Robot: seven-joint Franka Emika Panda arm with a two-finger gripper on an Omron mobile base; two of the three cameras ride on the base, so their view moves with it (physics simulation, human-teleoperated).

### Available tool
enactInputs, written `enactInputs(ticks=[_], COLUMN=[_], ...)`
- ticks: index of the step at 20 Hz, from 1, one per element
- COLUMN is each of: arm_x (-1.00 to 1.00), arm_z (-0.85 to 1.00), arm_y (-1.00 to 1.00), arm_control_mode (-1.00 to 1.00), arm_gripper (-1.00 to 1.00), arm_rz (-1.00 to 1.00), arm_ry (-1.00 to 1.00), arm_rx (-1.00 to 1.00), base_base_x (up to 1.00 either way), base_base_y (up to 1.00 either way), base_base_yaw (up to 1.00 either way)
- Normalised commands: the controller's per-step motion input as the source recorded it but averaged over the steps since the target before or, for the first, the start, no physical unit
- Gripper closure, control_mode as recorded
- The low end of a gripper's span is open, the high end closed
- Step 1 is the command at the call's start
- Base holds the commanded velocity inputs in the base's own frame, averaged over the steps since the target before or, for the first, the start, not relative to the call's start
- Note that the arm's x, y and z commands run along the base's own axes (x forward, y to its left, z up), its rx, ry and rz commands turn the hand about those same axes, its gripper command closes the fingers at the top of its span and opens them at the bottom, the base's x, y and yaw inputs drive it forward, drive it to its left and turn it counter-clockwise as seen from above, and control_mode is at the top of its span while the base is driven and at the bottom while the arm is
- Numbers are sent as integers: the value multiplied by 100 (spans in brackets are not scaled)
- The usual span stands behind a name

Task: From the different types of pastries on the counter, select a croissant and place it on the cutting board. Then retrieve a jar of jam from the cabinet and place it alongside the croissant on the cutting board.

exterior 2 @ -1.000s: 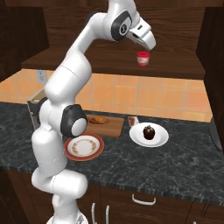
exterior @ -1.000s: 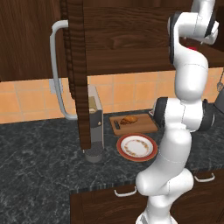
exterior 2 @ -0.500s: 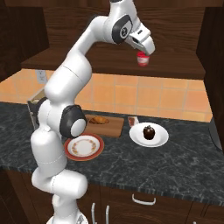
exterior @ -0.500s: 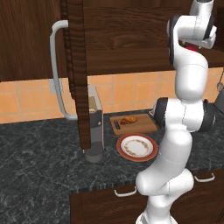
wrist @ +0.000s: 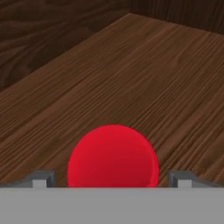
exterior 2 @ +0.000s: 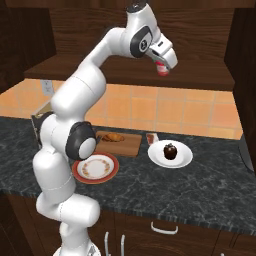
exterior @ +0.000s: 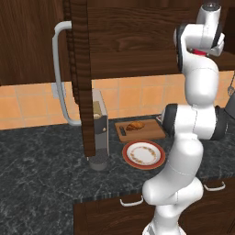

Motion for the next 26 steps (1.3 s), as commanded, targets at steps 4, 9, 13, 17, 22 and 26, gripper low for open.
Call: enactInputs(ticks=[4, 9, 13, 17, 22, 26], arm_x=[10, 3, 0, -29, -31, -96], arm_z=[-31, -10, 3, 86, 38, 34], arm_y=[11, 4, 0, 0, 0, 1], arm_control_mode=[-100, -100, -100, -100, -100, -100], arm_gripper=[100, 100, 100, 100, 100, 100], arm_rz=[0, 0, 2, 18, 9, 1], arm_ry=[6, 5, 0, -9, -6, -1], arm_rx=[0, 0, 0, -5, 0, -8], base_base_x=[0, 0, 0, 0, 0, 0], base_base_y=[0, 0, 0, 0, 0, 0], base_base_yaw=[0, 0, 0, 0, 0, 0])
